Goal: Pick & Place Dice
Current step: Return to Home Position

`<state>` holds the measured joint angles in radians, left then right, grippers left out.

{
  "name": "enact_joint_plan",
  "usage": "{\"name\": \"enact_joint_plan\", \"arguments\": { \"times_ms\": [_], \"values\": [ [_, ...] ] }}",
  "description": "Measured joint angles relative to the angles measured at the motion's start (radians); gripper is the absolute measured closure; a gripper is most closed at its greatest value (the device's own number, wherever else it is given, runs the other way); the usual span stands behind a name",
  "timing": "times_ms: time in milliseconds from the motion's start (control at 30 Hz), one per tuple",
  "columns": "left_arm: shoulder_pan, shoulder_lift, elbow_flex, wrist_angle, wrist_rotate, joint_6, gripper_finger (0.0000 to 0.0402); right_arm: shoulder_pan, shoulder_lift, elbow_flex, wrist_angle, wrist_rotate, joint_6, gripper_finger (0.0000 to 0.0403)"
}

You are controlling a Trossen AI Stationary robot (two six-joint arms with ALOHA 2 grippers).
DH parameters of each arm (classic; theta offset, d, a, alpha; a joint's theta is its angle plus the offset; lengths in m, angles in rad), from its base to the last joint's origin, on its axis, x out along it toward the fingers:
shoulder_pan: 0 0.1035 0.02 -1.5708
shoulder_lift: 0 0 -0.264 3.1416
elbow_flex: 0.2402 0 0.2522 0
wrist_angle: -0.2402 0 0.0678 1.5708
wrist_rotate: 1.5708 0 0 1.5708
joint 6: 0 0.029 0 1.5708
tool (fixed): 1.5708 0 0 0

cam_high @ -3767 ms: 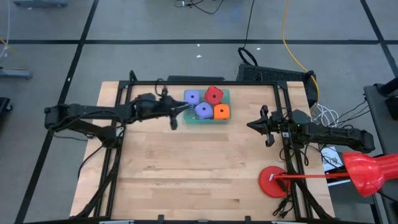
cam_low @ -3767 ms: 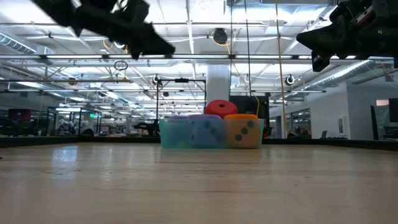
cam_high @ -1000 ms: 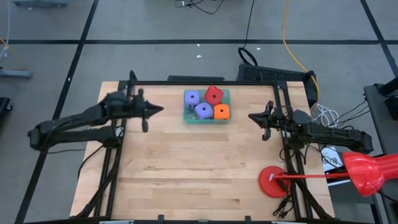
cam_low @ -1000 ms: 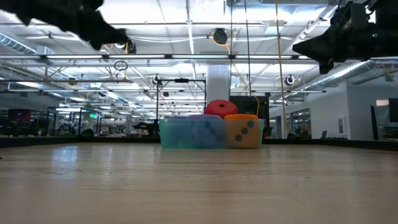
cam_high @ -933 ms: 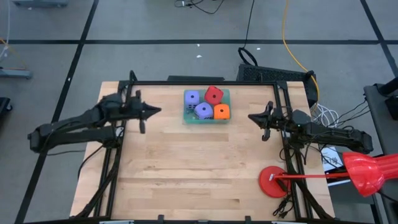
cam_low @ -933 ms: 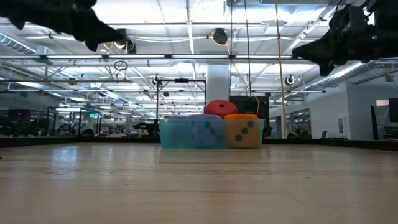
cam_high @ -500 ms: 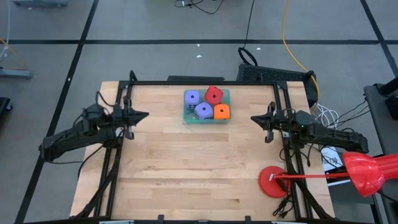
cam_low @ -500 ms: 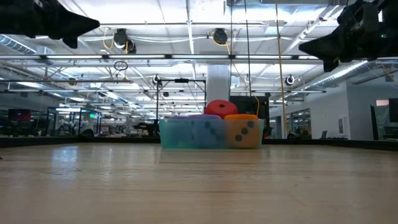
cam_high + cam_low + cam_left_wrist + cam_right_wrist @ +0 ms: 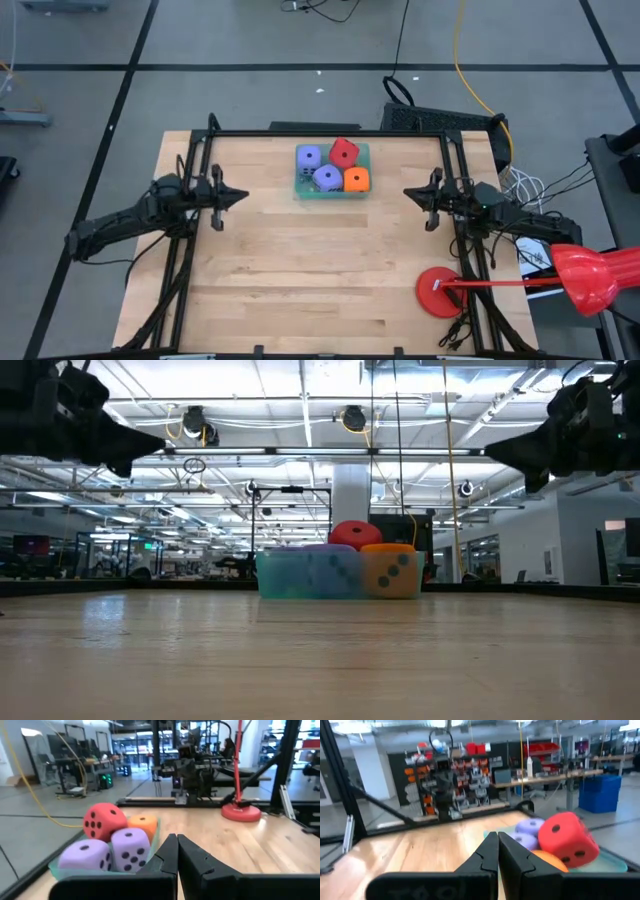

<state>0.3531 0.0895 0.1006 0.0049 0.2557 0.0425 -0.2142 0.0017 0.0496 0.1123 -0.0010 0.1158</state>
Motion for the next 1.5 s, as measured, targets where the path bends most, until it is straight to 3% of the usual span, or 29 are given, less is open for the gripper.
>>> {"name": "enact_joint_plan", "arguments": {
  "times_ms": [267, 500, 733, 1133, 1500],
  "values": [
    [-0.026, 0.000, -0.030, 0.000, 0.030, -0.030, 0.0400, 0.000, 0.001, -0.003, -0.020, -0.004, 0.000, 0.0403],
    [-0.142, 0.000, -0.087, 0.060, -0.053, -0.062, 0.0400, 0.025, 0.002, -0.005, -0.028, -0.080, 0.016, 0.0403],
    [-0.241, 0.000, -0.087, 0.055, -0.160, 0.025, 0.0401, 0.093, 0.001, -0.006, -0.023, 0.031, 0.009, 0.0403],
    [-0.240, 0.000, -0.086, 0.016, -0.207, 0.022, 0.0401, 0.105, 0.002, -0.012, -0.048, 0.053, -0.018, 0.0403],
    [-0.240, 0.000, -0.085, 0.012, -0.225, -0.013, 0.0401, 0.105, 0.002, -0.036, 0.041, 0.057, 0.028, 0.0403]
  ]
}}
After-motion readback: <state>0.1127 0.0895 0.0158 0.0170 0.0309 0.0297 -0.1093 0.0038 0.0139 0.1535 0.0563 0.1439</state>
